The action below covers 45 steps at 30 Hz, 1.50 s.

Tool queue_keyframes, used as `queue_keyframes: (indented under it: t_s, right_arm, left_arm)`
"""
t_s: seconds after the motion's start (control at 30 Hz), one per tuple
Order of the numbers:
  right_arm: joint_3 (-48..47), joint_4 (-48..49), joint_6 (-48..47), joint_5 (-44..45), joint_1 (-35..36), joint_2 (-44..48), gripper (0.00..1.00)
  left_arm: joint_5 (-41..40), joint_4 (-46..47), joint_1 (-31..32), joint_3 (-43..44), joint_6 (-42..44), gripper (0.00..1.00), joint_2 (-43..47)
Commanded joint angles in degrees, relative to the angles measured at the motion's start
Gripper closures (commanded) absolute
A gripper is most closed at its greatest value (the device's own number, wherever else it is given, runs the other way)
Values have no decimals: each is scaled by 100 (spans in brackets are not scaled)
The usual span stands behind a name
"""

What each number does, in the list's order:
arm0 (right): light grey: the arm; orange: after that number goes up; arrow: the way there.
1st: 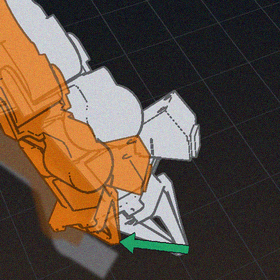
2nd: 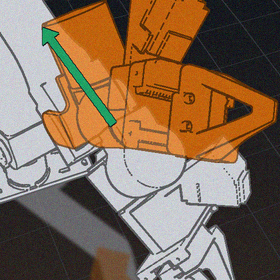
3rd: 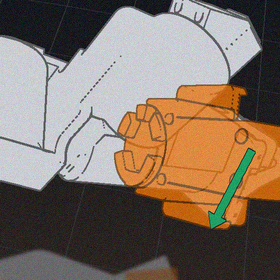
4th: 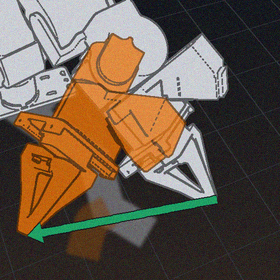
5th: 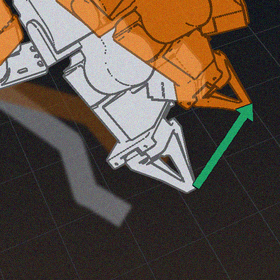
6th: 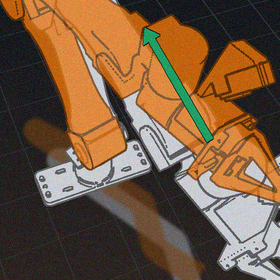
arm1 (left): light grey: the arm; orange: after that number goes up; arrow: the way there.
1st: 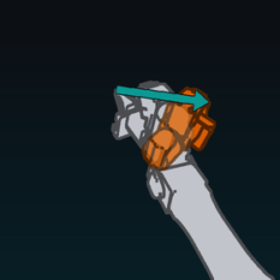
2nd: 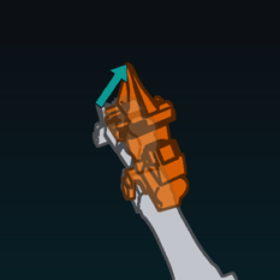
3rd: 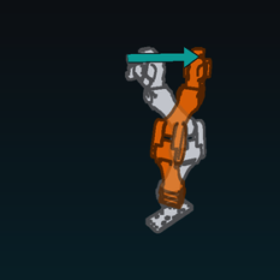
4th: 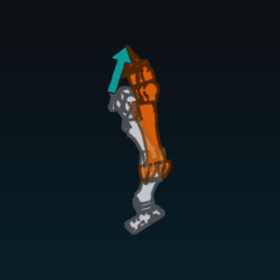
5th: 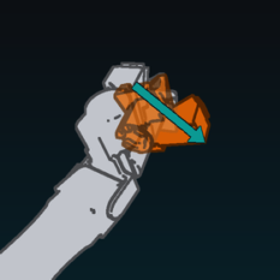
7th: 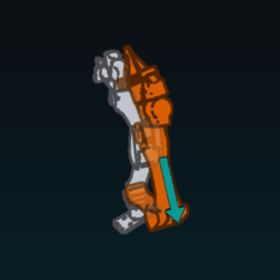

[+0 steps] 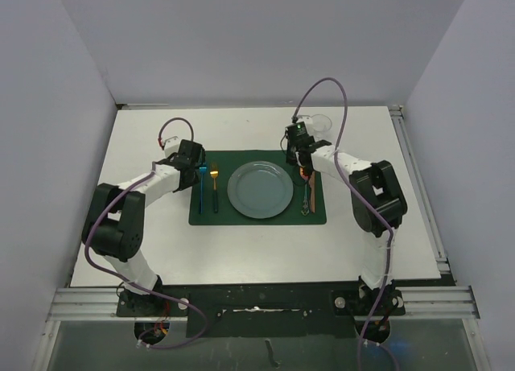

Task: Set the dinner table for one person
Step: Adjust the fork on the napkin.

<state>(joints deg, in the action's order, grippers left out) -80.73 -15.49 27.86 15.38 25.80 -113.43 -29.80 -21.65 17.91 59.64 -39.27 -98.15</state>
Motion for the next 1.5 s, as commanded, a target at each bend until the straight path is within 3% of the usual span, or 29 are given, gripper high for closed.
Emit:
queue_keyframes:
  t_s: [0.0, 0.37, 0.6, 0.73, 0.9, 0.97, 1.17, 1.47]
  right_arm:
    - [-310, 342, 47, -222, -153, -365, 100]
    - [-594, 236, 80, -582, -218, -783, 100]
    - [-256, 193, 113, -610, -187, -626, 100]
    - [-82, 202, 111, -684, -179, -302, 97]
    - [-42, 185, -79, -754, -177, 412, 69]
    - [3, 153, -133, -755, -173, 774, 63]
    - [301, -301, -223, -730, -105, 1732, 62]
    - [1533, -903, 219, 60, 261, 2492, 66]
  left_arm:
    - [-232, 292, -69, 153, 105, 60, -59]
    - [-187, 351, -191, 92, 204, 60, 13]
    - [-179, 330, -245, -137, 5, 60, 54]
    - [536, 801, -359, -414, -124, 60, 472]
    - [1505, 1288, -428, -546, -255, 60, 1314]
    - [1621, 1280, -424, -509, -311, 60, 1633]
    - [2005, 1265, -422, -641, -473, 60, 2550]
    - [3814, 1583, -425, -1130, -653, 60, 3302]
